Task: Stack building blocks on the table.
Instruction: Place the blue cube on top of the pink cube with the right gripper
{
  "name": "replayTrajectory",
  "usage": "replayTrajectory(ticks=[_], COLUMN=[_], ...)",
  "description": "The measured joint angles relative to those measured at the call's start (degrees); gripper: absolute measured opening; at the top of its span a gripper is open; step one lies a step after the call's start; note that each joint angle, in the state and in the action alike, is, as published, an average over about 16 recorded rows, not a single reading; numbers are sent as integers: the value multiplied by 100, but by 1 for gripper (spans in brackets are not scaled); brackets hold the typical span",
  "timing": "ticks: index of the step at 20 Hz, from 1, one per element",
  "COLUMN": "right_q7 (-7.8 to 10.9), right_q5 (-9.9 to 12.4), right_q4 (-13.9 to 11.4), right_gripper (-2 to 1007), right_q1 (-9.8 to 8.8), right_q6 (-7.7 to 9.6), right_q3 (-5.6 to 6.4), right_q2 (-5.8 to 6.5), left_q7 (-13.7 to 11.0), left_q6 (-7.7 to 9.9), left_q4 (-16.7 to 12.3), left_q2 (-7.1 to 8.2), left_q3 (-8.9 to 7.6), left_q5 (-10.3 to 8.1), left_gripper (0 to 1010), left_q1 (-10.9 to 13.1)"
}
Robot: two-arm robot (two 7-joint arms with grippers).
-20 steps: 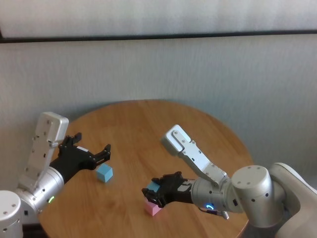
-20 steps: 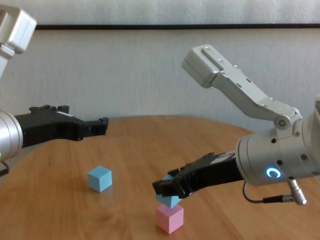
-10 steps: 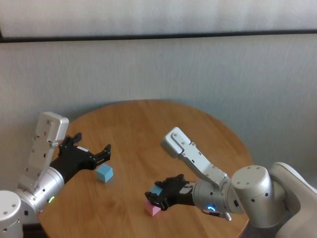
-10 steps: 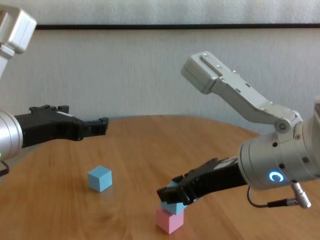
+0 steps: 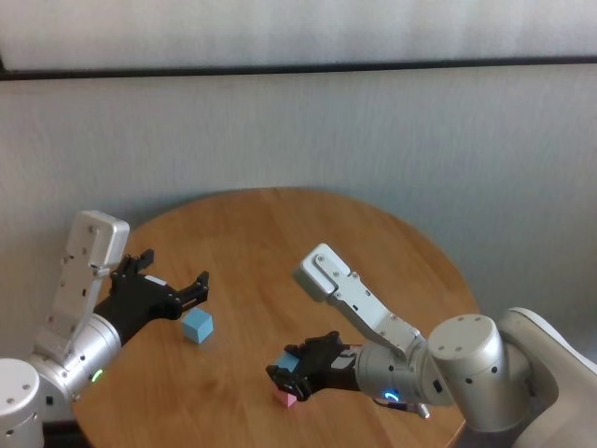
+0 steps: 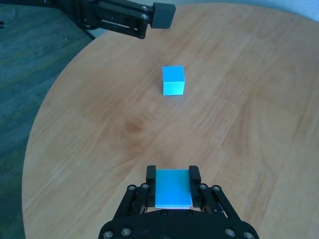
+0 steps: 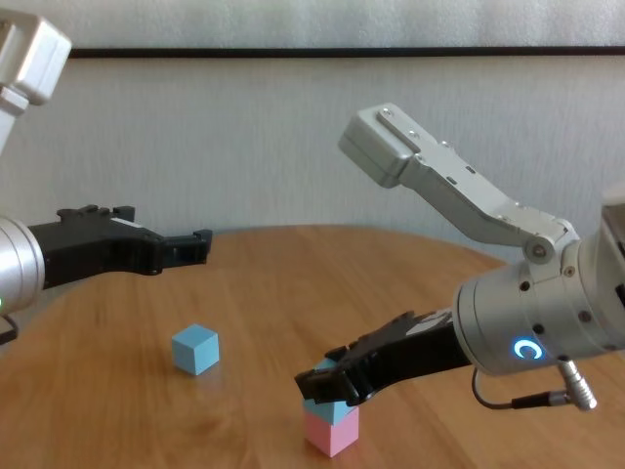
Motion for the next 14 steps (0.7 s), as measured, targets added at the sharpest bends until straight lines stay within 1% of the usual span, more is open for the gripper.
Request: replayTrajectory(ticks=[14], right_q7=[29], right_q5=[-83], right_q4=[118], right_gripper=[368], right_q1=[33], right_q6=[7], right_q3=[70], right_q2=[-129], left_q7=[0], left_q6=[0], left_q4=[0], left_q2=[0], left_q3=[0], left_q5=[0], left_gripper=[1000], left_q1=[0])
